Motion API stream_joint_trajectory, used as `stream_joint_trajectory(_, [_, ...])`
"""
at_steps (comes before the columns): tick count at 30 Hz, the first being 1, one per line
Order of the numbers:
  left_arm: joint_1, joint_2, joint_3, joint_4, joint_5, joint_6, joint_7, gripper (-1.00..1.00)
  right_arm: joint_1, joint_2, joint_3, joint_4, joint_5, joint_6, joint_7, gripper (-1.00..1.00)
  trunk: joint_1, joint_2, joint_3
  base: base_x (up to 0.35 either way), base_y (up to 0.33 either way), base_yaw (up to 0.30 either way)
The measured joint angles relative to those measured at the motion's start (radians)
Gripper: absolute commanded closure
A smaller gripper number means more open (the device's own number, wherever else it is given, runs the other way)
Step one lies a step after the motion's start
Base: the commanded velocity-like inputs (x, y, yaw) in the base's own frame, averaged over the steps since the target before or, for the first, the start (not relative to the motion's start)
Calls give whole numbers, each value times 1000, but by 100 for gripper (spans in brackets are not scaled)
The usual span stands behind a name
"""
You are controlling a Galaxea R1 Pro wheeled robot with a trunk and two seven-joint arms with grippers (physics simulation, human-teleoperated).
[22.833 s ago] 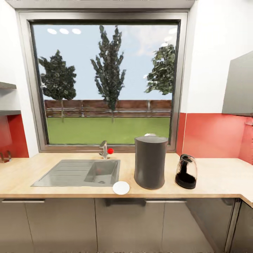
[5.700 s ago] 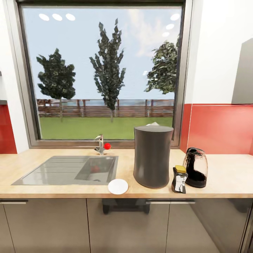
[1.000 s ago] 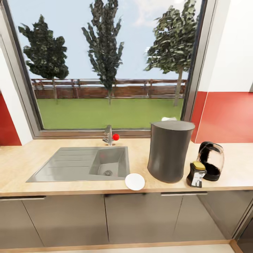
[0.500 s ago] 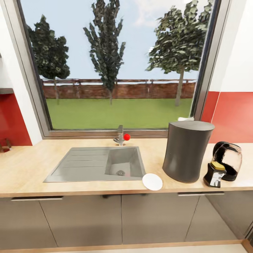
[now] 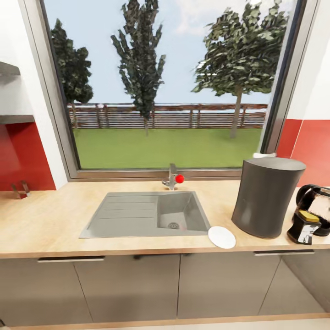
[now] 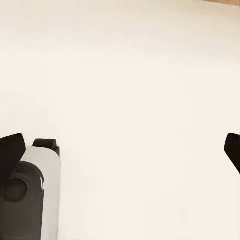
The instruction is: Set up a coffee station on the kitchen countertop: keep the coffee maker on the countertop, move the bottle of coffee from the kitchen shelf to the counter next to the coffee maker, place a paper coffee filter on top of the coffee maker, put the saucer next to the coffee maker with the coffee cup on the saucer, and place the electric kettle next to the coffee maker.
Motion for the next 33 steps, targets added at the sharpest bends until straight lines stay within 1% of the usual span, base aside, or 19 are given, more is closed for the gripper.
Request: stream_joint_trajectory(33, [0, 0, 0, -1, 0, -2, 0, -100, 0, 5, 1, 0, 0, 0, 0, -100, 0, 0, 0, 0, 346, 0])
